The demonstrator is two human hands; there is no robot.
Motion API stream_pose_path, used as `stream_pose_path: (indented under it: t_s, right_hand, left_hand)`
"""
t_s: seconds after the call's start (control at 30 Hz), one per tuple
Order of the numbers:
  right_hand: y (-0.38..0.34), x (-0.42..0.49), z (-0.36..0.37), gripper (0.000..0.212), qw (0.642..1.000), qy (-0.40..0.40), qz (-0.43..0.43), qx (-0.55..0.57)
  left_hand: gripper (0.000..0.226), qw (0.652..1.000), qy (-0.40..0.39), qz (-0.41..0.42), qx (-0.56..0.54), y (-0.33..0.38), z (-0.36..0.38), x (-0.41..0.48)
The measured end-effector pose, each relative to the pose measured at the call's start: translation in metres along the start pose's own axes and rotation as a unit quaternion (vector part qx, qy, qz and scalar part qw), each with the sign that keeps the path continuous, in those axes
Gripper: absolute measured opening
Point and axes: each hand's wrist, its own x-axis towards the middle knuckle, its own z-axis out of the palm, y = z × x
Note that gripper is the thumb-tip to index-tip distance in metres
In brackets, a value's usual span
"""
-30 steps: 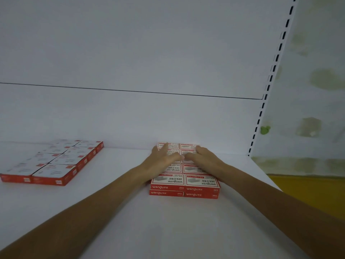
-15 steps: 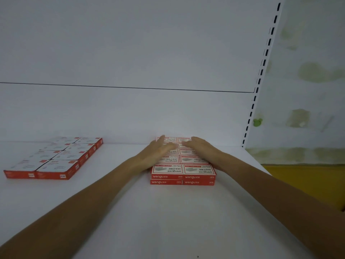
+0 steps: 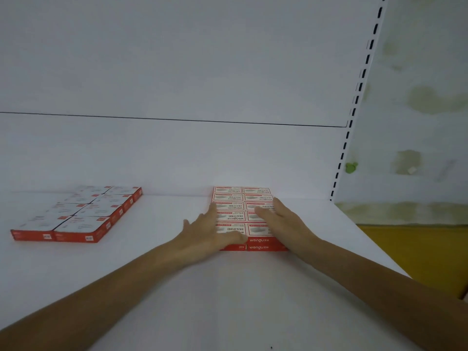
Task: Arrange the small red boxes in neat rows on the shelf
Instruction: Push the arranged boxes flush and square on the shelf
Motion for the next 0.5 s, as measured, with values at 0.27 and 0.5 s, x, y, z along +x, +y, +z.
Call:
stream_pose_path:
  t_s: [0.27,0.5]
  right_hand:
    - [0.003,-0.005,-0.011,0.037,0.997,-0.042,-0.015,-0.064]
    - [0.011,-0.020,-0.021,0.064,0.991,-0.064,-0.053,-0.102]
  left_hand:
    - [0.097,0.998,0.030,0.048,0.040,-0.005,0.001,-0.003]
    - [0.084,0.968,0.047,-0.035,0.244,-0.025,-0.005,-0.003]
